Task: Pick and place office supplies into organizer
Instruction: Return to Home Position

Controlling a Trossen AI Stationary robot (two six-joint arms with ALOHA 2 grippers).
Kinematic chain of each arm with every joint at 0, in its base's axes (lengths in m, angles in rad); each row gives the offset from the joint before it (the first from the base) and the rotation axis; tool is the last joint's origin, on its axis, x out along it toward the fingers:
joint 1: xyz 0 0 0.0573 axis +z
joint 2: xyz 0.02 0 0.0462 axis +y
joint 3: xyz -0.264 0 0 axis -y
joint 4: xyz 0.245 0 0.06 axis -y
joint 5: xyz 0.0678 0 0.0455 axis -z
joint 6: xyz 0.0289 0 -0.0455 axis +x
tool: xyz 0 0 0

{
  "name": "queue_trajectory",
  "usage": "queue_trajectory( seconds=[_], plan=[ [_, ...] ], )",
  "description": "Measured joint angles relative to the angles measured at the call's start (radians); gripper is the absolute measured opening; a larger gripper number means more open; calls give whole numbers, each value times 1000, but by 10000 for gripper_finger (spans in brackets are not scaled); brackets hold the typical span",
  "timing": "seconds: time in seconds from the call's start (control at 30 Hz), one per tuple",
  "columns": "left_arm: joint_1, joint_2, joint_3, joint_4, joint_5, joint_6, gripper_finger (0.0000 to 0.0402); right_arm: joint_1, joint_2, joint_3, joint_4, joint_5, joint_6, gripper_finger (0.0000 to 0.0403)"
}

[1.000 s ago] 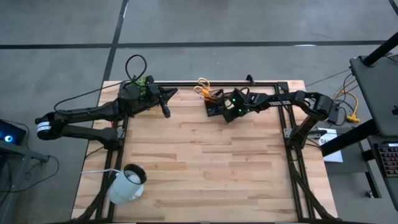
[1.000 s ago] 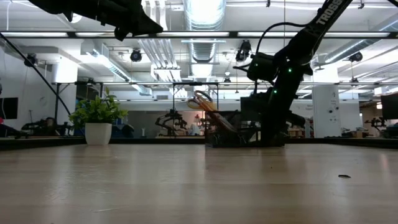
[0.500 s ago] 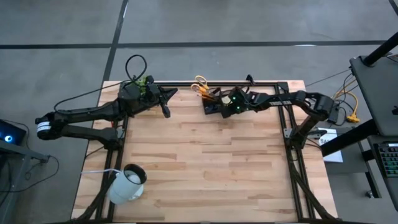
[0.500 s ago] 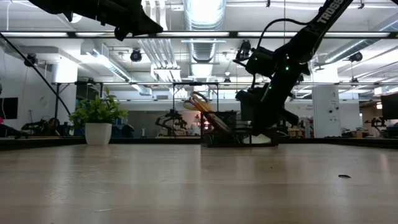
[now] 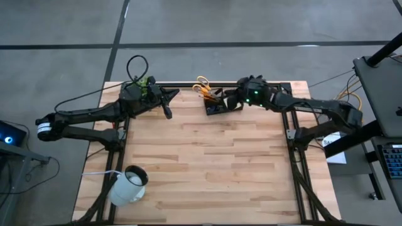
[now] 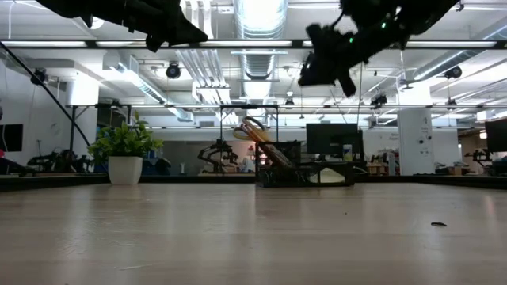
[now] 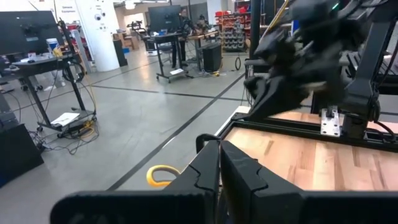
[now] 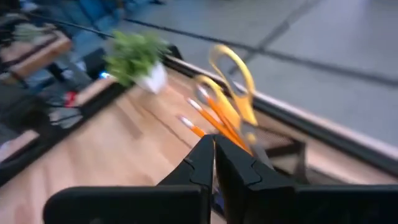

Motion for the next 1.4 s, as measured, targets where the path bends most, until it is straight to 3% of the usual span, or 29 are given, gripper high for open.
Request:
queue_trajectory(
  seconds=[0.17,0.37,0.47,0.63,0.77,1.2,1.4],
  plan=[
    [0,0,0,0,13,-6,0,82,-77,0,12,-42,-120,8],
    [0,0,0,1,137,-65,0,211,-117,-36,129,-61,-250,8],
    [0,-1,0,1,209,-88,0,264,-129,-72,184,-70,-261,8],
    [0,-69,-22,0,215,-119,0,326,-196,-148,199,-73,-229,8],
    [0,-163,-84,1,212,-137,0,370,-322,-248,199,-20,-237,8],
    [-1,-392,-241,9,260,-100,0,412,-817,-562,211,-47,-249,8],
    [-1,-464,-327,19,261,-109,0,412,-980,-657,184,-52,-258,8]
  ],
)
